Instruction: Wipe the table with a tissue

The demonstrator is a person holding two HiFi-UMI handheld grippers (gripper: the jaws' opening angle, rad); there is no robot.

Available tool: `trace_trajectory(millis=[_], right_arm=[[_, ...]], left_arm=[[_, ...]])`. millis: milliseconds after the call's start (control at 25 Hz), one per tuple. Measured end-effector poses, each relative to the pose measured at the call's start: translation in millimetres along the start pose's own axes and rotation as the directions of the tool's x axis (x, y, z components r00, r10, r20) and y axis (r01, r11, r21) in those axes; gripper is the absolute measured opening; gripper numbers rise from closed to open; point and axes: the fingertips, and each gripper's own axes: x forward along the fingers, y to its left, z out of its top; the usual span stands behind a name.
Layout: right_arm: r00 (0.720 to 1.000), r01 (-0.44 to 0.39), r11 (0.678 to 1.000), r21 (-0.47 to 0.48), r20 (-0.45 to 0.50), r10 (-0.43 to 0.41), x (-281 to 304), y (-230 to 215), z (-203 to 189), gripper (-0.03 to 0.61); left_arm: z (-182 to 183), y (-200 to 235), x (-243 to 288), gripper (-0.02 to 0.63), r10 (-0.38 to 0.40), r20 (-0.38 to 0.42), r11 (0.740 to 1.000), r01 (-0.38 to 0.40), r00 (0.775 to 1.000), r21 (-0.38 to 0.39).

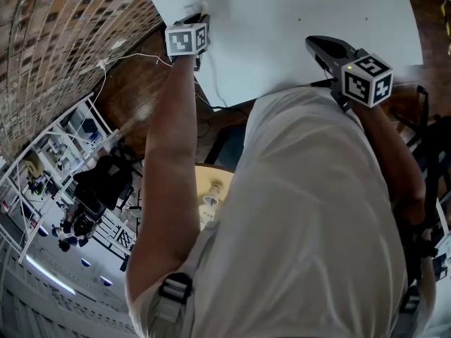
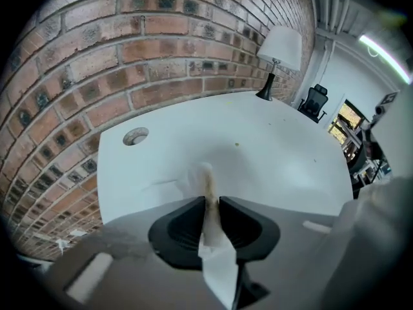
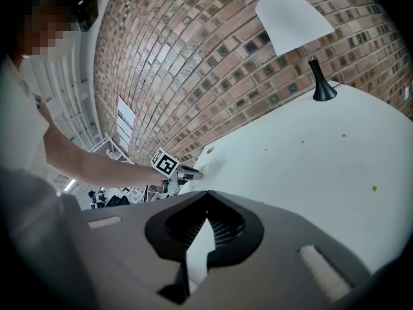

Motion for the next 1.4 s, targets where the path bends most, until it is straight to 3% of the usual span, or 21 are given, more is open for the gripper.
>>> trace_trajectory(millis=[240, 360, 520, 800, 1040, 1200, 1400], right_arm=[[1.000, -0.012, 0.997, -0.073, -0.023, 0.011, 6, 16, -8, 0.006], [1.000, -0.011, 0.997, -0.078, -0.016, 0.010, 7, 22, -9, 0.006], [1.000, 0.017, 0.995, -0.095, -0.006, -0.018, 5, 20, -10, 0.006], [1.000, 0.008, 0.992, -0.126, -0.014, -0.010, 3, 42, -22, 0.006], [1.000, 0.009, 0.989, -0.147, -0.005, -0.010, 11, 62, -31, 0.006], [1.000, 0.028, 0.989, -0.148, 0.005, -0.028, 11, 69, -37, 0.006], [0.998, 0.051, 0.991, -0.120, 0.031, -0.048, 5, 62, -37, 0.006]], left_arm=[[-7, -50, -6, 0.072, -0.062, -0.021, 0.996, 0.063, 0.998, 0.065], [-14, -74, -15, 0.074, -0.140, 0.024, 0.990, 0.140, 0.990, 0.005], [-23, -111, -31, 0.074, -0.263, 0.183, 0.952, 0.285, 0.947, -0.110], [-44, -160, -69, 0.074, -0.302, 0.341, 0.907, 0.379, 0.890, -0.186], [-59, -142, -89, 0.074, -0.238, 0.408, 0.917, 0.342, 0.881, -0.206], [-64, -110, -94, 0.074, -0.169, 0.420, 0.930, 0.285, 0.892, -0.231], [-60, -94, -84, 0.075, -0.133, 0.385, 0.951, 0.227, 0.913, -0.209]])
